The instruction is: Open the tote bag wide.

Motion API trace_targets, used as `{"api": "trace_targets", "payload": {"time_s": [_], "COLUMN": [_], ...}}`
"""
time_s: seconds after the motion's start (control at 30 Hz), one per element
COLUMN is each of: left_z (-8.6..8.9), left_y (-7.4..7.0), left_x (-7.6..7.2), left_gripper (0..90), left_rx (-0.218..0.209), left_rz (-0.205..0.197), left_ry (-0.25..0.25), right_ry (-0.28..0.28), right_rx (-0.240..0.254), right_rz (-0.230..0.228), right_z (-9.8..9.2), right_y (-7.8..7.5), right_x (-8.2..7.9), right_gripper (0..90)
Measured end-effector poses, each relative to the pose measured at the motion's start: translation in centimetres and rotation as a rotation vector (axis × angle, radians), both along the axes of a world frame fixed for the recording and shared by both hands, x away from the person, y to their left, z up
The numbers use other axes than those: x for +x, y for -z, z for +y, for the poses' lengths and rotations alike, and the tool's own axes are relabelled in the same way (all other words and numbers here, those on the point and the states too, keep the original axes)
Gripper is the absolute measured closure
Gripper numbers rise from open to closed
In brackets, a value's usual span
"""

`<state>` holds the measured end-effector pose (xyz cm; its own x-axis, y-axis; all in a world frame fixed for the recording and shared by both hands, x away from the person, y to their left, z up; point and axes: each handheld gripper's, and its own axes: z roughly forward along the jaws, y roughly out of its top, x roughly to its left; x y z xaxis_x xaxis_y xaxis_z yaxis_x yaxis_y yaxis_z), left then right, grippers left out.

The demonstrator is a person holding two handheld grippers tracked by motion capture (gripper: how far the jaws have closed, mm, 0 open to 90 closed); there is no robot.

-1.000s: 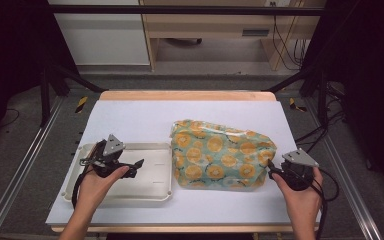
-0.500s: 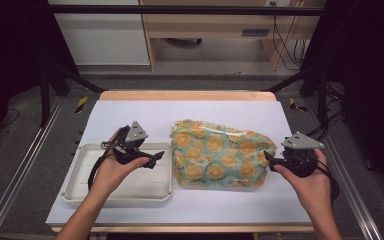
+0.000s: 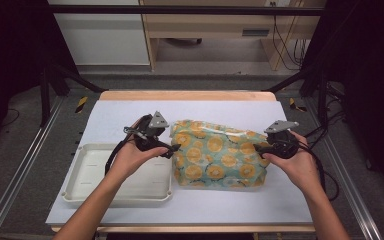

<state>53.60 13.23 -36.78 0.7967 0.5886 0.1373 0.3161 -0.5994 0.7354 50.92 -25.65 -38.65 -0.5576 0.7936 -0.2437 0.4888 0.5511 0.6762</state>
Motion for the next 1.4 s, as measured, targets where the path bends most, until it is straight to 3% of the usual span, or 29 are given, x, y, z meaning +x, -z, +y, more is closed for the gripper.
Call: {"api": "trace_targets", "payload": {"time_s": [0.1, 0.23, 0.33, 0.4, 0.43, 0.47, 0.5, 0.6, 0.73, 0.87, 0.97, 1.03, 1.07, 1.2, 1.3, 1.4], "left_z": [-0.4, -1.1, -1.6, -1.9, -2.0, -2.1, -2.1, -2.4, -2.4, -1.9, -1.8, -1.6, -1.6, -1.5, -1.7, -1.5], "left_y": [0.3, 0.6, 1.0, 1.2, 1.2, 1.2, 1.1, 0.8, 0.1, 0.0, 0.6, 1.2, 1.5, 2.4, 3.2, 3.6], "left_x": [0.9, 2.0, 2.9, 3.2, 3.3, 3.1, 3.0, 1.5, -1.1, -3.9, -5.7, -6.5, -6.7, -7.1, -7.9, -8.6], "left_gripper": [5.7, 5.6, 5.8, 13.7, 18.3, 23.5, 40.1, 61.1, 76.0, 81.5, 82.1, 83.0, 84.1, 86.0, 86.2, 86.2], "left_rx": [-0.02, -0.009, -0.009, -0.051, -0.051, -0.039, -0.016, -0.006, -0.036, -0.072, -0.052, -0.046, -0.035, -0.074, -0.075, -0.075], "left_rz": [0.03, 0.052, 0.093, 0.132, 0.129, 0.122, 0.113, 0.041, -0.041, -0.089, -0.135, -0.152, -0.155, -0.121, -0.117, -0.127], "left_ry": [-0.004, 0.006, 0.029, 0.045, 0.053, 0.062, 0.094, 0.127, 0.126, 0.132, 0.136, 0.132, 0.128, 0.111, 0.121, 0.133], "right_ry": [-0.023, -0.049, -0.06, -0.066, -0.067, -0.069, -0.07, -0.078, -0.104, -0.132, -0.157, -0.166, -0.169, -0.184, -0.191, -0.188], "right_rx": [0.0, 0.022, 0.036, 0.043, 0.047, 0.051, 0.054, 0.071, 0.08, 0.103, 0.1, 0.095, 0.093, 0.072, 0.046, 0.061], "right_rz": [-0.013, -0.035, -0.048, -0.06, -0.063, -0.069, -0.075, -0.096, -0.139, -0.184, -0.19, -0.171, -0.159, -0.109, -0.072, -0.068], "right_z": [0.1, 0.1, 0.1, 0.0, 0.0, 0.0, 0.0, 0.0, 0.0, 0.1, 0.5, 0.5, 0.5, 0.5, 0.7, 0.6], "right_y": [0.0, -0.4, -0.6, -0.8, -0.9, -1.0, -1.1, -1.6, -2.4, -2.8, -2.0, -1.0, -0.4, 1.8, 2.9, 3.1], "right_x": [-0.1, -0.5, -0.7, -0.9, -1.0, -1.1, -1.3, -2.1, -4.0, -7.0, -9.5, -10.9, -11.5, -13.0, -13.6, -13.8], "right_gripper": [67.8, 83.0, 89.0, 90.0, 90.0, 90.0, 90.0, 90.0, 90.0, 90.0, 90.0, 90.0, 90.0, 90.0, 90.0, 83.8]}}
